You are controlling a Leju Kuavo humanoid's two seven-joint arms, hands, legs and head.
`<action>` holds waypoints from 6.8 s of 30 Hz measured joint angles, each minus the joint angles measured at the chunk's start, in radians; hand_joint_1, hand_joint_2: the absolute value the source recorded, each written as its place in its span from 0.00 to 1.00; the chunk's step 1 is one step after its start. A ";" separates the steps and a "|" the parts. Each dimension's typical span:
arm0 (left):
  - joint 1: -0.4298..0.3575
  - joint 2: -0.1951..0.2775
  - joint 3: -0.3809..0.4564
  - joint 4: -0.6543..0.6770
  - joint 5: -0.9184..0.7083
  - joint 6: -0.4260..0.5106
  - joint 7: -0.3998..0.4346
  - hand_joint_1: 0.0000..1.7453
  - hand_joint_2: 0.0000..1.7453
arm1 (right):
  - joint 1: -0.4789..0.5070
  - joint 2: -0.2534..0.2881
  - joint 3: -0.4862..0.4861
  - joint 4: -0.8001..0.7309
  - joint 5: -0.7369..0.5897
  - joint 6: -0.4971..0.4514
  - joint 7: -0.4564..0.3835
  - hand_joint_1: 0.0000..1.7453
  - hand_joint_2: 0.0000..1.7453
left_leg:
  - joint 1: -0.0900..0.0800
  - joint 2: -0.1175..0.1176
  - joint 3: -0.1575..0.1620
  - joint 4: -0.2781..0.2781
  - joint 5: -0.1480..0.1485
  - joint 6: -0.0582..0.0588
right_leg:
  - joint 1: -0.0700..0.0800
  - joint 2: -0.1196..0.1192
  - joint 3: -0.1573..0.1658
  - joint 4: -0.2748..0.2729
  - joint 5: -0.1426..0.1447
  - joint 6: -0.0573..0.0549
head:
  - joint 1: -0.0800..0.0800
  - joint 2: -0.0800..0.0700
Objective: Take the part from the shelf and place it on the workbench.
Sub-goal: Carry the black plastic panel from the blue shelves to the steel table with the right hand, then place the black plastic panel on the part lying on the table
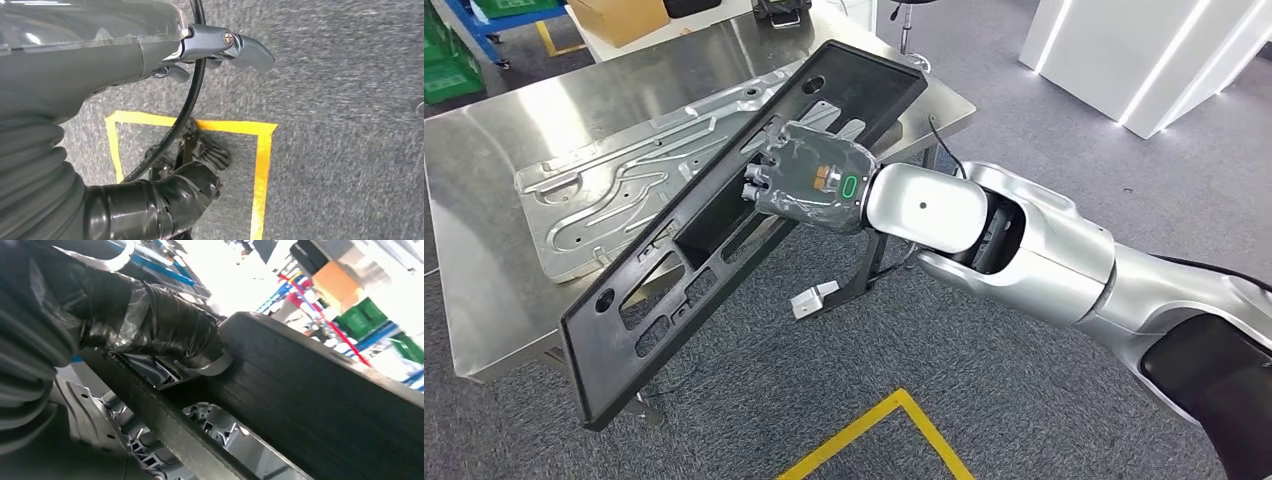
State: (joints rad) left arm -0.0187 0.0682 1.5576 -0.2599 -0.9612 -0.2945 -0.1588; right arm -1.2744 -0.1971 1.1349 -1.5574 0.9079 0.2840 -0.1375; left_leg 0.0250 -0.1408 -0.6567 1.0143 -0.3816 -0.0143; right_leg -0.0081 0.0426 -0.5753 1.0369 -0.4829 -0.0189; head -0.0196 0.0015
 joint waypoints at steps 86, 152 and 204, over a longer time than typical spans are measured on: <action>-0.004 0.008 0.000 0.000 -0.003 0.058 0.065 0.00 1.00 | -0.014 0.001 0.005 0.033 -0.018 0.003 -0.020 1.00 1.00 | -0.002 0.134 -0.065 0.197 -0.094 0.002 | 0.008 -0.043 -0.008 0.011 0.002 -0.026 | 0.000 0.000; -0.019 0.008 0.000 0.000 -0.027 0.073 0.092 0.00 1.00 | 0.022 0.291 0.106 0.227 -0.035 0.024 0.054 1.00 1.00 | -0.005 0.135 0.022 0.008 -0.028 -0.006 | 0.009 -0.040 0.010 -0.005 -0.007 -0.004 | 0.001 0.000; -0.021 0.008 0.000 0.000 -0.045 0.070 0.063 0.00 1.00 | -0.029 0.522 0.107 0.569 -0.035 0.088 0.172 1.00 1.00 | -0.022 0.134 0.074 -0.019 -0.054 0.017 | 0.020 -0.037 -0.028 -0.015 0.037 -0.021 | 0.001 0.000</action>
State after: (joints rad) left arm -0.0402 0.0759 1.5576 -0.2594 -1.0058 -0.2243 -0.0958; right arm -1.3029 0.3251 1.2422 -0.9888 0.8724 0.3725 0.0346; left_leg 0.0034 -0.0064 -0.5830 0.9953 -0.4360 0.0026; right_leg 0.0122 0.0057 -0.6032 1.0222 -0.4457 -0.0401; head -0.0183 0.0015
